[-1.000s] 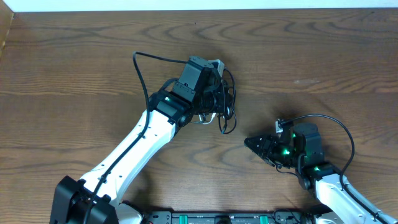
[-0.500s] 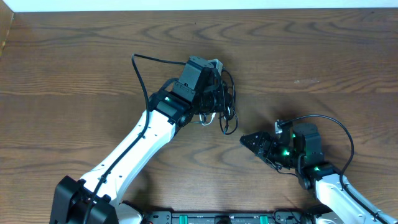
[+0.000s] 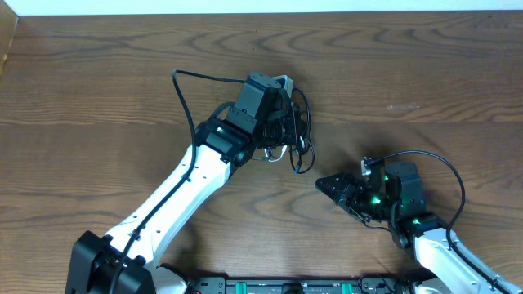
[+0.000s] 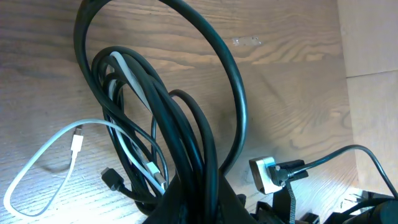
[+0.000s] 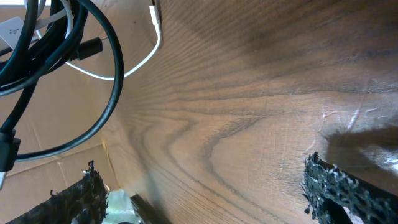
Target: Untangle cables
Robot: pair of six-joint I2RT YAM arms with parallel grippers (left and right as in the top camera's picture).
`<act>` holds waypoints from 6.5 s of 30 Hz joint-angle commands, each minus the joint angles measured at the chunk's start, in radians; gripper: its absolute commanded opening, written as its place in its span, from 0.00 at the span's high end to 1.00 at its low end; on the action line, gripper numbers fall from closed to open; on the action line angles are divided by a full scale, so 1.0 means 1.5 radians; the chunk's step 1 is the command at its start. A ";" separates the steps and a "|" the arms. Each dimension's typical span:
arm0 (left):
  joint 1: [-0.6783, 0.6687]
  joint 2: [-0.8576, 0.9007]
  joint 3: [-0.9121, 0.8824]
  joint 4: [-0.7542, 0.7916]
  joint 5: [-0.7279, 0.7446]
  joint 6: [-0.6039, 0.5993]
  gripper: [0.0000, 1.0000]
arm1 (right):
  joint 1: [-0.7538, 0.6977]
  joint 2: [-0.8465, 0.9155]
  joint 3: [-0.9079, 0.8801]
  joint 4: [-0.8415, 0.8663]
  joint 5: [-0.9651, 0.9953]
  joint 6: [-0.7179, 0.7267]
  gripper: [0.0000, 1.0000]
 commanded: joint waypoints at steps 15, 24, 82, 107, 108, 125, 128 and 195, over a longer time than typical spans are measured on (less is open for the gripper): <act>-0.002 -0.013 0.018 0.001 -0.041 -0.006 0.92 | -0.002 -0.002 0.005 -0.001 -0.005 -0.008 0.01; -0.002 -0.013 0.018 -0.014 -0.040 -0.006 0.93 | -0.002 -0.002 0.005 0.021 0.056 0.025 0.01; 0.032 -0.013 0.018 -0.014 0.171 -0.328 0.92 | 0.082 -0.002 0.005 0.279 0.220 0.271 0.94; 0.151 -0.013 0.018 -0.010 0.537 0.305 0.92 | -0.008 -0.064 0.005 0.216 0.092 -0.118 0.64; 0.151 -0.013 0.018 -0.009 0.529 0.306 0.92 | -0.013 -0.071 0.005 0.230 0.057 -0.126 0.62; 0.151 -0.012 0.018 -0.116 0.383 0.256 0.92 | -0.026 -0.109 0.005 0.342 -0.068 -0.247 0.45; 0.151 -0.012 0.018 -0.132 0.382 0.315 0.92 | -0.026 -0.109 0.005 0.334 -0.048 -0.246 0.45; 0.077 -0.012 0.018 -0.178 0.572 0.519 0.92 | -0.077 -0.041 0.005 0.243 0.238 -0.133 0.45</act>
